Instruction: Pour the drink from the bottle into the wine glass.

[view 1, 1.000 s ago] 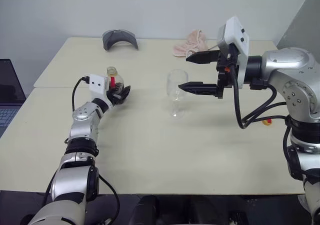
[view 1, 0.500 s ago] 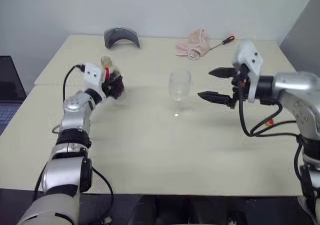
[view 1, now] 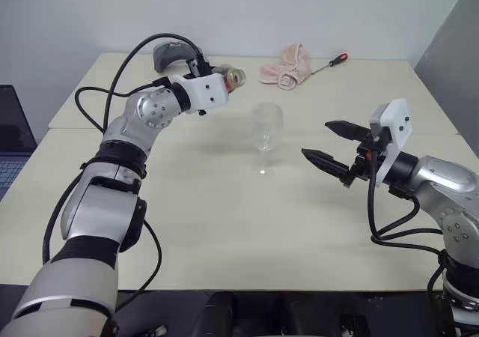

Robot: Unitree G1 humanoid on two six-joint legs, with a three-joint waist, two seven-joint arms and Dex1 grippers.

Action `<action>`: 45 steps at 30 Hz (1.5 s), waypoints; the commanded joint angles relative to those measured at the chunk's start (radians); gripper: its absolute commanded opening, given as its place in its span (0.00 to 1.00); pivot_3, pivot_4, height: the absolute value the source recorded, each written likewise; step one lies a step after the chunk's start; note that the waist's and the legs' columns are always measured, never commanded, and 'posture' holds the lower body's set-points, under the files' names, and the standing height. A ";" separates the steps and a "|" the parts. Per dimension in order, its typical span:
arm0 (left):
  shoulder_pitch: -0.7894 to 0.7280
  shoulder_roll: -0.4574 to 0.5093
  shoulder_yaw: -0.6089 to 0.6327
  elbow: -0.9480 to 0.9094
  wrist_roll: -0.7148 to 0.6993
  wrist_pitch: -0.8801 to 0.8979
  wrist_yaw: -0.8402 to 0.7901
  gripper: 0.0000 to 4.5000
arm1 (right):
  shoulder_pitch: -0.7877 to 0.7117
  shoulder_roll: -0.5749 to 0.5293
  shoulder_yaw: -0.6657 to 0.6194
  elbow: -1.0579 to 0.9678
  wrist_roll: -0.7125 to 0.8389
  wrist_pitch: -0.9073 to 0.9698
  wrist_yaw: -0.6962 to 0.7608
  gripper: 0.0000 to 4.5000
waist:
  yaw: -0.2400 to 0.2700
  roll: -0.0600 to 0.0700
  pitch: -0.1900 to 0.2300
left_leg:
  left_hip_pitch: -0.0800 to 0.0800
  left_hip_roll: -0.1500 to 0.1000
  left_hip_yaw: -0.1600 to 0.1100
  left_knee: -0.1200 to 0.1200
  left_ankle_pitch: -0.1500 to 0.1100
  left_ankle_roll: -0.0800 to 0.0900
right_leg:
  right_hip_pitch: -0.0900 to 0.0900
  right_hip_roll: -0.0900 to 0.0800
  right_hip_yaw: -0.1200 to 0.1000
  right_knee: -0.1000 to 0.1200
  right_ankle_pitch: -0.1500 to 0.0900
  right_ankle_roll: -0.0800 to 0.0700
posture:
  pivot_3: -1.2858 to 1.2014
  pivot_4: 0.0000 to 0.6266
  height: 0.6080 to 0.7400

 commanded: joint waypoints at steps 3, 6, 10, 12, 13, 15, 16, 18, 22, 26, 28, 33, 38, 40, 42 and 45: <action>-0.073 -0.019 -0.033 0.025 0.060 -0.077 0.108 0.25 | 0.016 -0.011 -0.026 -0.090 0.049 0.009 -0.056 1.00 | -0.001 0.000 0.000 | 0.000 0.000 0.000 0.000 0.000 0.000 | 0.000 0.000 0.000 0.000 0.000 0.000 | 0.52 0.24 1.00; -0.088 -0.019 -0.061 0.036 0.108 -0.105 0.174 0.25 | 0.028 -0.015 -0.023 -0.103 0.061 0.018 -0.084 1.00 | -0.005 0.000 0.000 | -0.001 0.000 0.000 0.000 0.000 0.000 | 0.000 0.000 0.000 0.000 0.000 0.000 | 0.52 0.24 1.00; -0.111 -0.023 -0.092 0.051 0.155 -0.121 0.236 0.25 | 0.049 -0.028 -0.030 -0.119 0.076 0.024 -0.105 1.00 | -0.006 0.000 0.000 | -0.001 0.000 0.000 0.001 0.000 0.000 | 0.000 0.000 0.000 0.000 0.000 0.000 | 0.52 0.24 1.00; -0.116 -0.024 -0.101 0.063 0.168 -0.123 0.246 0.25 | 0.054 -0.035 -0.034 -0.123 0.084 0.025 -0.114 1.00 | -0.007 0.000 0.000 | 0.000 0.000 0.000 0.001 0.000 0.000 | 0.000 0.000 0.000 0.001 0.000 0.000 | 0.52 0.24 1.00; -0.120 -0.023 -0.110 0.067 0.182 -0.124 0.260 0.25 | 0.054 -0.037 -0.035 -0.125 0.089 0.025 -0.119 1.00 | -0.007 0.000 0.000 | 0.000 0.000 0.000 0.001 0.000 0.000 | 0.000 0.000 0.001 0.001 0.000 0.000 | 0.52 0.24 1.00; -0.127 -0.022 -0.119 0.076 0.195 -0.122 0.281 0.25 | 0.059 -0.046 -0.042 -0.128 0.097 0.024 -0.128 1.00 | -0.008 0.000 0.000 | 0.000 0.000 0.000 0.001 0.000 0.000 | 0.000 0.000 0.001 0.002 0.000 0.000 | 0.52 0.24 1.00; -0.133 -0.020 -0.130 0.076 0.212 -0.121 0.305 0.25 | 0.063 -0.052 -0.046 -0.127 0.100 0.022 -0.130 1.00 | -0.008 0.000 0.000 | 0.000 0.000 0.001 0.001 0.000 0.001 | 0.000 0.000 0.001 0.003 0.000 0.000 | 0.52 0.24 1.00; -0.142 -0.015 -0.138 0.082 0.226 -0.121 0.327 0.25 | 0.068 -0.059 -0.051 -0.128 0.107 0.021 -0.135 1.00 | -0.007 0.000 0.000 | 0.000 0.000 0.001 0.001 0.001 0.001 | 0.000 0.000 0.001 0.003 0.000 0.000 | 0.52 0.24 1.00; -0.157 0.002 -0.173 0.083 0.277 -0.130 0.372 0.25 | 0.078 -0.079 -0.055 -0.127 0.108 0.017 -0.140 1.00 | -0.008 0.000 0.000 | 0.000 0.000 0.001 0.002 0.001 0.001 | 0.000 0.000 0.001 0.004 0.000 0.000 | 0.52 0.24 1.00; -0.173 0.015 -0.205 0.084 0.322 -0.139 0.420 0.25 | 0.095 -0.119 -0.074 -0.112 0.102 0.009 -0.122 1.00 | -0.007 0.000 0.000 | 0.000 -0.001 0.001 0.003 0.001 0.001 | 0.000 0.000 0.001 0.005 0.000 0.000 | 0.52 0.24 1.00; -0.180 0.021 -0.218 0.087 0.339 -0.141 0.440 0.25 | 0.099 -0.135 -0.083 -0.106 0.104 0.006 -0.117 1.00 | -0.008 0.000 0.000 | 0.000 -0.001 0.002 0.003 0.001 0.001 | 0.000 0.000 0.002 0.006 0.000 0.000 | 0.52 0.24 1.00; -0.191 0.029 -0.233 0.096 0.355 -0.144 0.461 0.24 | 0.109 -0.165 -0.098 -0.094 0.095 0.000 -0.111 1.00 | -0.008 -0.001 0.000 | 0.001 -0.001 0.002 0.006 0.001 0.001 | 0.000 0.000 0.002 0.010 0.000 0.001 | 0.52 0.24 1.00; -0.201 0.032 -0.243 0.103 0.367 -0.142 0.472 0.24 | 0.124 -0.178 -0.108 -0.094 0.091 -0.005 -0.106 1.00 | -0.008 -0.001 0.000 | 0.000 -0.001 0.003 0.013 0.000 0.001 | 0.000 0.000 0.002 0.013 0.000 0.001 | 0.52 0.24 1.00; -0.203 0.030 -0.235 0.106 0.357 -0.147 0.469 0.24 | 0.128 -0.180 -0.109 -0.095 0.091 -0.007 -0.106 1.00 | -0.008 -0.001 0.000 | 0.000 -0.001 0.002 0.014 0.001 0.001 | 0.000 0.000 0.002 0.014 0.001 0.002 | 0.52 0.24 1.00; -0.205 0.031 -0.238 0.108 0.359 -0.149 0.472 0.24 | 0.131 -0.185 -0.106 -0.094 0.088 -0.010 -0.105 1.00 | -0.008 -0.001 0.000 | 0.000 -0.001 0.003 0.014 0.001 0.002 | 0.001 0.000 0.002 0.014 0.001 0.004 | 0.52 0.24 1.00; -0.207 0.034 -0.243 0.112 0.367 -0.147 0.477 0.24 | 0.133 -0.191 -0.101 -0.091 0.085 -0.014 -0.104 1.00 | -0.008 -0.001 0.000 | 0.000 -0.001 0.003 0.015 0.001 0.002 | 0.001 0.000 0.003 0.014 0.002 0.004 | 0.52 0.24 1.00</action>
